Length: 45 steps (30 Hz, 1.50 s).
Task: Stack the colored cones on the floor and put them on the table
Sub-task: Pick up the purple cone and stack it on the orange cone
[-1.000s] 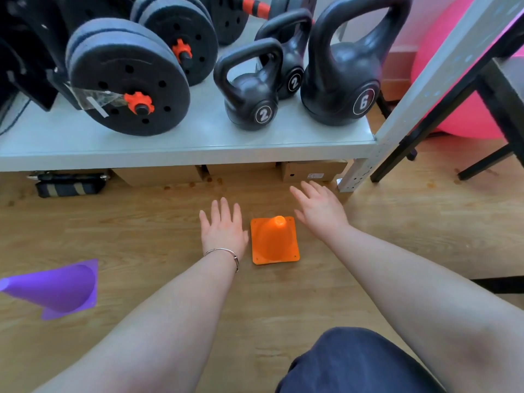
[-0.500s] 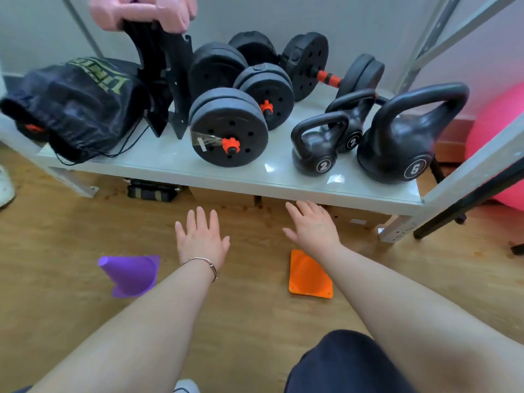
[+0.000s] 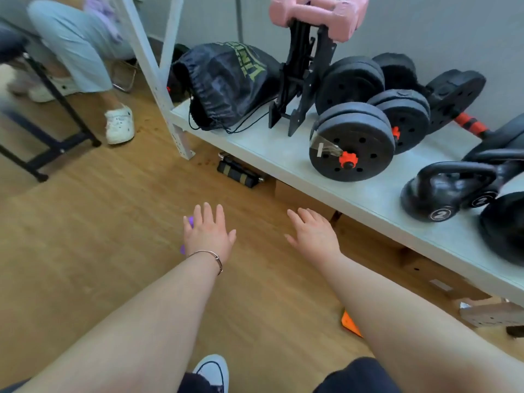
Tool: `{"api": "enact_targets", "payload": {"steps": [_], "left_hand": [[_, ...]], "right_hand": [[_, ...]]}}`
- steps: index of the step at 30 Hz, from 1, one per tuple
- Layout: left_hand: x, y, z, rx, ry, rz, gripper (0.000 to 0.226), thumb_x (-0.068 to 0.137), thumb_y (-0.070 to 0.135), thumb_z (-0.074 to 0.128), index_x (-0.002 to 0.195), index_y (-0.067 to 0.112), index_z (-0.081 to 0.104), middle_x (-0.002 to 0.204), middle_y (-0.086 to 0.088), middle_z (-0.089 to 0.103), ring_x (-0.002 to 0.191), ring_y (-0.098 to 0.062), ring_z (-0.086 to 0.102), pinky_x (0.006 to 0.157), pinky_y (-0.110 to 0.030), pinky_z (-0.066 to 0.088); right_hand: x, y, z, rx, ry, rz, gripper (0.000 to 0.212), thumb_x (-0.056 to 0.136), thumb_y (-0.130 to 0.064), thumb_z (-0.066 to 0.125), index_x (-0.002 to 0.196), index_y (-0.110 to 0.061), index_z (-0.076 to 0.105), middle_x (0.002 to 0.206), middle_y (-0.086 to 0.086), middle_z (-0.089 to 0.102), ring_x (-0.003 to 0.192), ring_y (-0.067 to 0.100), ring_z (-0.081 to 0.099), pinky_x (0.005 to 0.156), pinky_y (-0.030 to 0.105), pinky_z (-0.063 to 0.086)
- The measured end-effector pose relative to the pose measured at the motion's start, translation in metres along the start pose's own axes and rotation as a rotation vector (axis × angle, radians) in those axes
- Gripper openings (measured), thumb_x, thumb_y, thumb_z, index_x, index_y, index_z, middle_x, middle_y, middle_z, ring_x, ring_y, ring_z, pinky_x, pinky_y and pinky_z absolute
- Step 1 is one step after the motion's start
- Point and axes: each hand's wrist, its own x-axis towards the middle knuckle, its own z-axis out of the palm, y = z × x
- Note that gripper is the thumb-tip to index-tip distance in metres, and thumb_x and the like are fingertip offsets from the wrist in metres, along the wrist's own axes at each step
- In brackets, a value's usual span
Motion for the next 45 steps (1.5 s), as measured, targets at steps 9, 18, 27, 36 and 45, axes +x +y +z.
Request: {"api": "enact_targets", "payload": {"steps": [9, 18, 27, 36, 45], "left_hand": [[0.019, -0.081, 0.042, -0.112, -0.114, -0.169, 0.084, 0.087, 0.047, 0.057, 0.151, 0.017, 0.012, 0.159, -0.010, 0.018, 0.148, -0.027, 0.016, 0.117, -0.051, 0.020], [0.060, -0.104, 0.082, -0.266, -0.209, -0.303, 0.069, 0.089, 0.038, 0.057, 0.145, 0.015, 0.023, 0.143, -0.009, 0.043, 0.133, -0.027, 0.040, 0.102, -0.044, 0.036], [0.096, -0.112, 0.127, -0.469, -0.417, -0.188, 0.047, 0.096, 0.022, 0.048, 0.141, 0.017, 0.039, 0.135, -0.012, 0.057, 0.122, -0.033, 0.054, 0.096, -0.036, 0.042], [0.082, -0.111, 0.150, -0.844, -0.404, -0.204, 0.048, 0.087, 0.012, 0.062, 0.132, 0.024, 0.052, 0.113, -0.002, 0.068, 0.095, -0.018, 0.061, 0.081, -0.022, 0.041], [0.052, -0.070, 0.164, -0.927, -0.480, -0.091, 0.053, 0.075, 0.008, 0.074, 0.122, 0.027, 0.057, 0.081, -0.006, 0.065, 0.076, -0.018, 0.059, 0.070, -0.022, 0.045]], "right_hand": [[0.058, -0.082, 0.022, 0.054, -0.090, -0.112, 0.067, 0.094, -0.049, 0.053, 0.151, -0.027, 0.026, 0.155, 0.006, 0.037, 0.145, 0.028, 0.029, 0.116, 0.040, 0.027], [0.111, -0.137, 0.080, 0.127, -0.316, -0.132, 0.071, 0.092, -0.048, 0.055, 0.152, -0.026, 0.024, 0.151, 0.005, 0.040, 0.134, 0.028, 0.042, 0.102, 0.041, 0.043], [0.143, -0.155, 0.137, 0.226, -0.586, -0.145, 0.078, 0.091, -0.033, 0.059, 0.155, -0.021, 0.017, 0.141, 0.018, 0.048, 0.128, 0.035, 0.049, 0.101, 0.039, 0.042], [0.133, -0.141, 0.167, 0.665, -0.555, 0.026, 0.056, 0.091, -0.019, 0.062, 0.141, -0.021, 0.038, 0.137, 0.004, 0.057, 0.113, 0.028, 0.061, 0.098, 0.040, 0.047], [0.088, -0.091, 0.168, 0.967, -0.562, 0.130, 0.070, 0.076, -0.005, 0.079, 0.135, -0.026, 0.047, 0.127, -0.005, 0.055, 0.115, 0.012, 0.056, 0.092, 0.024, 0.046]]}}
